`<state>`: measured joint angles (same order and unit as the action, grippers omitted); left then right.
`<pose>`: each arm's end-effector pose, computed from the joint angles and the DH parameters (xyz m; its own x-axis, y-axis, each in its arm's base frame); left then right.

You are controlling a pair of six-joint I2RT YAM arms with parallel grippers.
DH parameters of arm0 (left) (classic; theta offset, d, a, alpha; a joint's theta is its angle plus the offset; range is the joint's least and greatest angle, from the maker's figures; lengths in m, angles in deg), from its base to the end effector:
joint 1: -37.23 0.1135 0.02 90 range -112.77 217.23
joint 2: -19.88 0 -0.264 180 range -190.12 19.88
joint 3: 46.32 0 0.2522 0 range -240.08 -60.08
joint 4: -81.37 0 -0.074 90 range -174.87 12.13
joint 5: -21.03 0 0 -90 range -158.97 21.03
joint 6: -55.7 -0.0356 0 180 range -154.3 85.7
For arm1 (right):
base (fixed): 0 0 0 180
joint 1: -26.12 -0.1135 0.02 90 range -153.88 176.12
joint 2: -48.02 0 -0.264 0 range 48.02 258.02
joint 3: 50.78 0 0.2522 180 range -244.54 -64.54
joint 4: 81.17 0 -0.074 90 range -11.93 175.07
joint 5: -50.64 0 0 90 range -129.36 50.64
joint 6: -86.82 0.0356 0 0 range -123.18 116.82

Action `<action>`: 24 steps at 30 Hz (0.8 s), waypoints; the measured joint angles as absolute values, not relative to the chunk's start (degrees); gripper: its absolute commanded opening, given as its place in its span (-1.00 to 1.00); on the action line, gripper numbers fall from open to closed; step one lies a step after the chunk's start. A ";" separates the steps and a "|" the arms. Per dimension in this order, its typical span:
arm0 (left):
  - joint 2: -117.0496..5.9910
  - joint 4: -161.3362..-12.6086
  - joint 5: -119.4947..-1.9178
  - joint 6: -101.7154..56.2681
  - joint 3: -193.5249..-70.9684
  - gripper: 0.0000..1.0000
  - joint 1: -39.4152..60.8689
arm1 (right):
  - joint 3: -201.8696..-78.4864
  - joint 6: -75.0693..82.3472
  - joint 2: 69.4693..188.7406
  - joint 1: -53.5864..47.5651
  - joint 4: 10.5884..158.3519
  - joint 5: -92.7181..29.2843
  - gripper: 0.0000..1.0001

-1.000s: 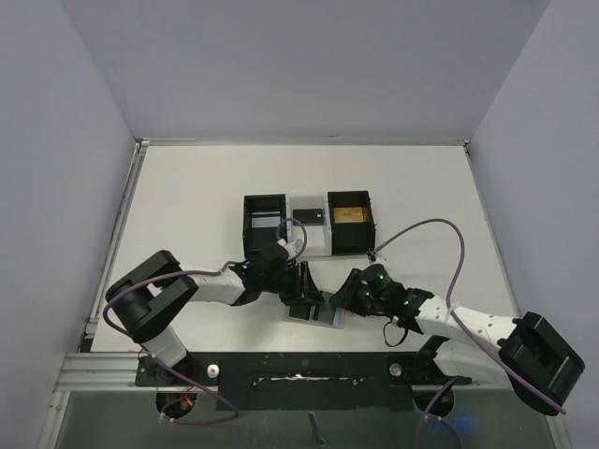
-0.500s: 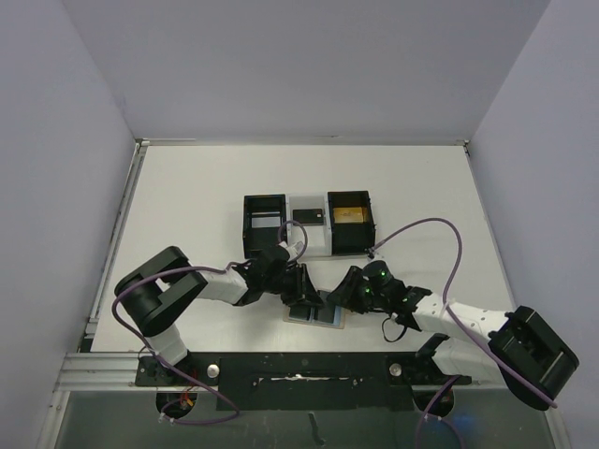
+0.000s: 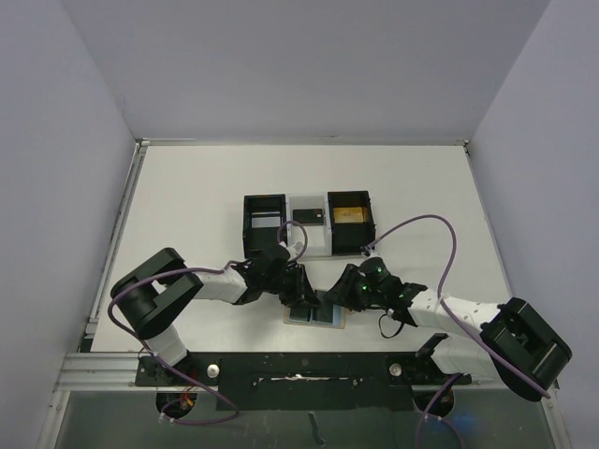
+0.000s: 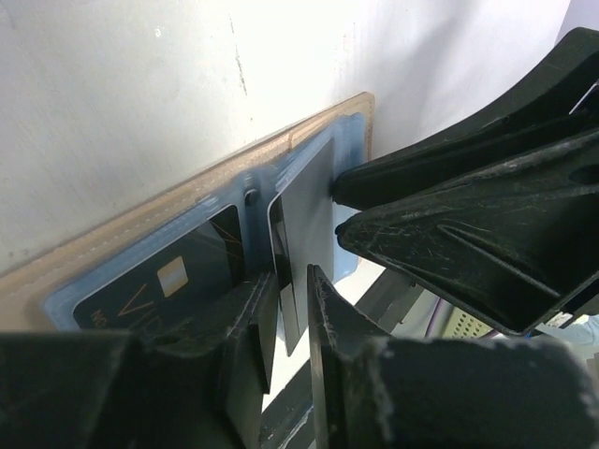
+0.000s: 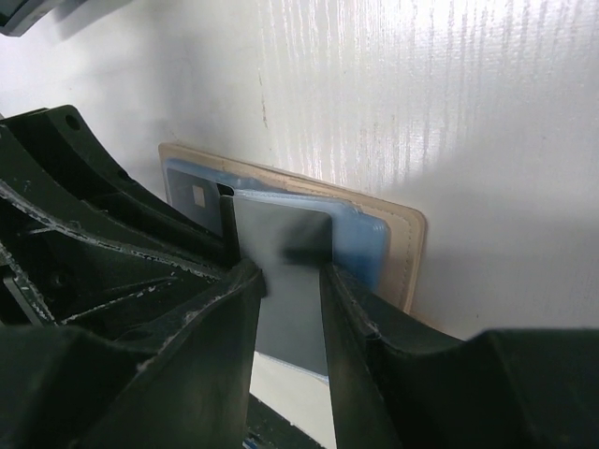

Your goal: Take the credit cards out of the card holder

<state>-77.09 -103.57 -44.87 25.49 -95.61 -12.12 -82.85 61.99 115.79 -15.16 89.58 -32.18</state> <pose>0.1844 -0.2371 0.1168 -0.9898 -0.0582 -0.1301 0.0647 0.6297 -0.7741 0.1491 0.1368 0.1335 -0.8773 0.4280 -0.2171 0.1791 0.7116 0.6794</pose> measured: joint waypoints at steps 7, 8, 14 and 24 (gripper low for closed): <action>-76.13 -102.93 -44.32 25.22 -95.61 -0.81 -11.57 | -83.72 61.99 117.32 -15.14 89.93 -31.57 -0.33; -76.13 -102.93 -44.24 25.22 -95.61 -0.79 -11.42 | -83.81 61.99 117.37 -15.14 89.84 -31.59 -0.33; -74.53 -101.93 -44.26 25.18 -95.54 -0.84 -10.70 | -84.29 62.25 117.85 -15.16 89.16 -31.68 -0.35; -71.41 -102.06 -44.00 25.01 -94.12 -0.99 -8.36 | -84.53 62.47 117.89 -15.16 88.64 -31.83 -0.35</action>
